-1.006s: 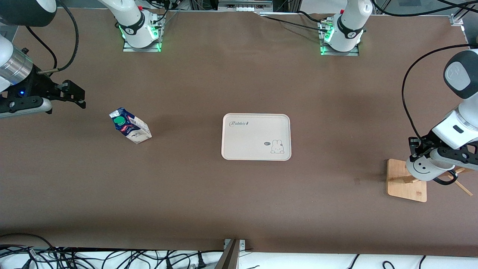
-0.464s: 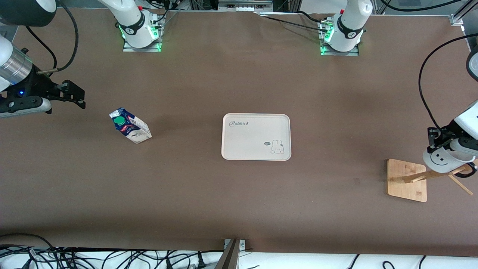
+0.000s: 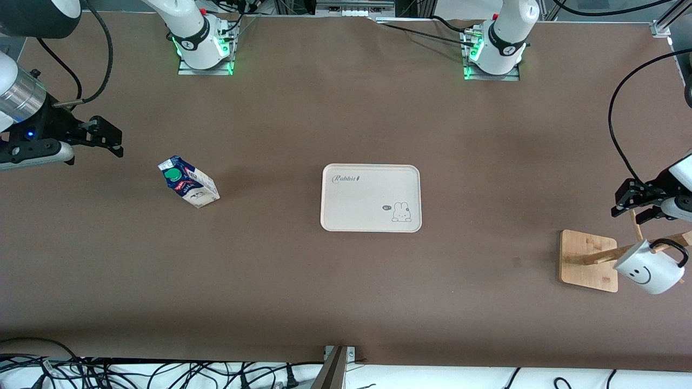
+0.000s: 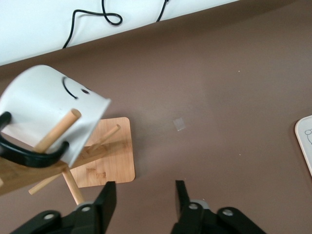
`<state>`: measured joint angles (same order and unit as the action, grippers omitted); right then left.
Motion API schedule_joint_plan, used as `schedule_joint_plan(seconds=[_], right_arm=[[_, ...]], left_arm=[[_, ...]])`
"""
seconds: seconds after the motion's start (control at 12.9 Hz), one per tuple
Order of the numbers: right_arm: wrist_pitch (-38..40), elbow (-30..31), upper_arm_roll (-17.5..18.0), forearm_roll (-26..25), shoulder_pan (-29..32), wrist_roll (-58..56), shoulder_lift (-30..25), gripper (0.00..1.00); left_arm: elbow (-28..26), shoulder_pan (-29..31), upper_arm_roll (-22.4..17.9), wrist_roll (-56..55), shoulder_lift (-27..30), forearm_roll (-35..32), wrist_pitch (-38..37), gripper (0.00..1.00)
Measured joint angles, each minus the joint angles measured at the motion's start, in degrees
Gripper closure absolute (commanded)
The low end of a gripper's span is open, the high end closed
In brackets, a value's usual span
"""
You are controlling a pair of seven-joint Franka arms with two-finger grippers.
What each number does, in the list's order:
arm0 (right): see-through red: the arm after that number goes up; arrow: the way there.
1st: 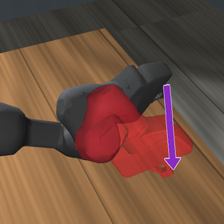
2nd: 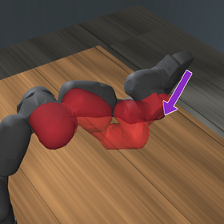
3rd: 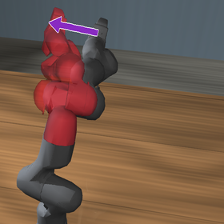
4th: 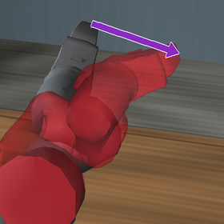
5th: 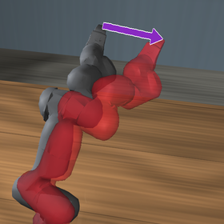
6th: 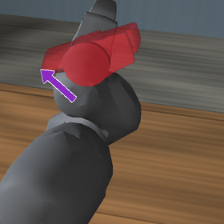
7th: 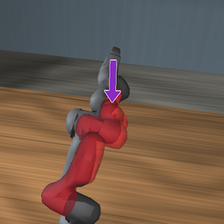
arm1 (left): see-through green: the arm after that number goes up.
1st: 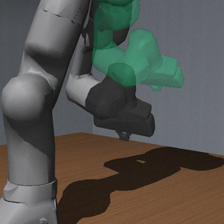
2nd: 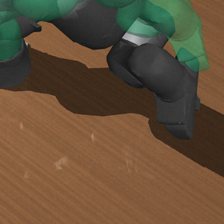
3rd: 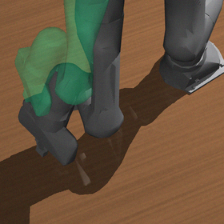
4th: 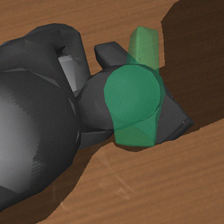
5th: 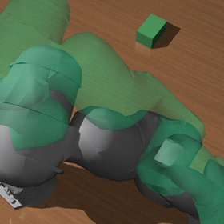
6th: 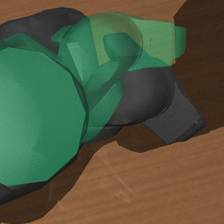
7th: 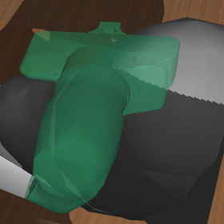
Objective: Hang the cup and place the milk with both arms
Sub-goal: 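Open the left gripper and raise it away from the mug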
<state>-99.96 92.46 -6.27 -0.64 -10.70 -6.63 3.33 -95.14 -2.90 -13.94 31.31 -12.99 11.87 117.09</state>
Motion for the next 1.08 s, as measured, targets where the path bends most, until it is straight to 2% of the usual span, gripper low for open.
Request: schedule_joint_plan(seconds=[0.31,0.54,0.85,1.08], right_arm=[[0.0,0.0,0.0,0.0,0.0,0.0,0.0,0.00],[0.0,0.0,0.0,0.0,0.1,0.0,0.0,0.00],[0.0,-0.1,0.2,0.0,0.1,0.0,0.0,0.00],[0.0,-0.1,0.2,0.0,0.1,0.0,0.0,0.00]], left_arm=[[5.3,-0.8,-0.2,-2.1,3.0,-0.4,-12.3,0.00],[8.0,-4.2,-0.4,-11.0,6.7,-5.1,-17.6,0.00],[7.9,-5.0,0.0,-21.4,9.8,-5.8,-23.6,0.00],[5.3,-4.8,0.0,-22.2,10.5,-5.8,-25.2,0.00]])
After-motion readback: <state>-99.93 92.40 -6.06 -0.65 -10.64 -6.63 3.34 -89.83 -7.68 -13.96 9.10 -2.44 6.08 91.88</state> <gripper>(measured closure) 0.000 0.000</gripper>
